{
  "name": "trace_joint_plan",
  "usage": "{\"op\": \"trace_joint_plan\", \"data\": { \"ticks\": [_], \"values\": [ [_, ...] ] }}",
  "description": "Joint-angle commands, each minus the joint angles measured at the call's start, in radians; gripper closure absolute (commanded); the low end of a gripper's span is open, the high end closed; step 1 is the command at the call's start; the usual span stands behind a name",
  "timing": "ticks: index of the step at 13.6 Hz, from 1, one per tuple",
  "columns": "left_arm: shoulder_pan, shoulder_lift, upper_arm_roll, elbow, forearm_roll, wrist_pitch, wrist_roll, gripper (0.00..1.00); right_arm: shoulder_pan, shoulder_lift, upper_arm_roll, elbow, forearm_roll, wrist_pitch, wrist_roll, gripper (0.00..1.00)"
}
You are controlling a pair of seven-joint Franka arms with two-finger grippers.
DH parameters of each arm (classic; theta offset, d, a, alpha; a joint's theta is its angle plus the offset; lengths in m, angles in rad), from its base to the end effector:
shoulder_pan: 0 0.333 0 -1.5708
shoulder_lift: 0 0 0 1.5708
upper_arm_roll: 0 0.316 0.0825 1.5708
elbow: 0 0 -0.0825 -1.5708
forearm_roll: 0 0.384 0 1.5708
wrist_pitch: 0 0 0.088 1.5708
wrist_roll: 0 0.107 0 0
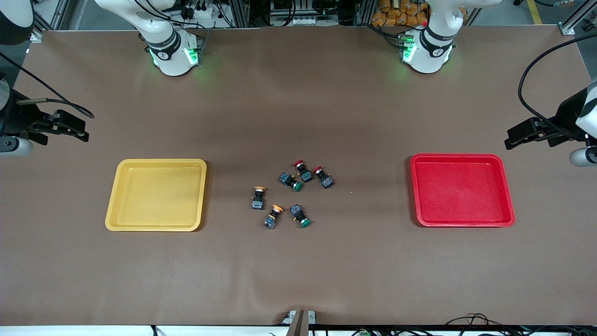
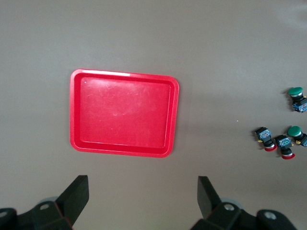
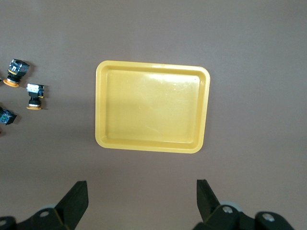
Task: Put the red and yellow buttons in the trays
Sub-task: 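Move the left gripper over the red tray toward the buttons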
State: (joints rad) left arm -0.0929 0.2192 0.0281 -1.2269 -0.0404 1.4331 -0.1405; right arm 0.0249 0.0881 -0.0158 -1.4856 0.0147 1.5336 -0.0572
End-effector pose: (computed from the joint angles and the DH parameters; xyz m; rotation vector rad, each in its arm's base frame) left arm 0.6048 -0.0463 0.6451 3.1072 0.1085 -0.0254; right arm 0.5778 0.0073 0.6115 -3.1250 -0.1041 0.0622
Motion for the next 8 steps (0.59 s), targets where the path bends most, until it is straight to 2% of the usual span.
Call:
{"op": "trace_joint_plan", "data": {
  "ticks": [1,5,8],
  "values": [
    [0.001,-0.009,-0.017,0.043,0.04,-0.043,0.016,0.0,-0.011,-0.005,0.008,-0.004,-0.016,0.003,-0.007,0.0],
    [0.015,-0.059,-0.013,0.024,0.07,-0.042,0.03,0.0,-0.013,-0.005,0.007,-0.004,-0.018,0.003,-0.007,0.0],
    [0.007,-0.063,-0.002,0.012,0.071,-0.046,0.012,0.0,-0.013,0.018,0.008,-0.001,-0.016,0.002,-0.006,0.0]
  ]
}}
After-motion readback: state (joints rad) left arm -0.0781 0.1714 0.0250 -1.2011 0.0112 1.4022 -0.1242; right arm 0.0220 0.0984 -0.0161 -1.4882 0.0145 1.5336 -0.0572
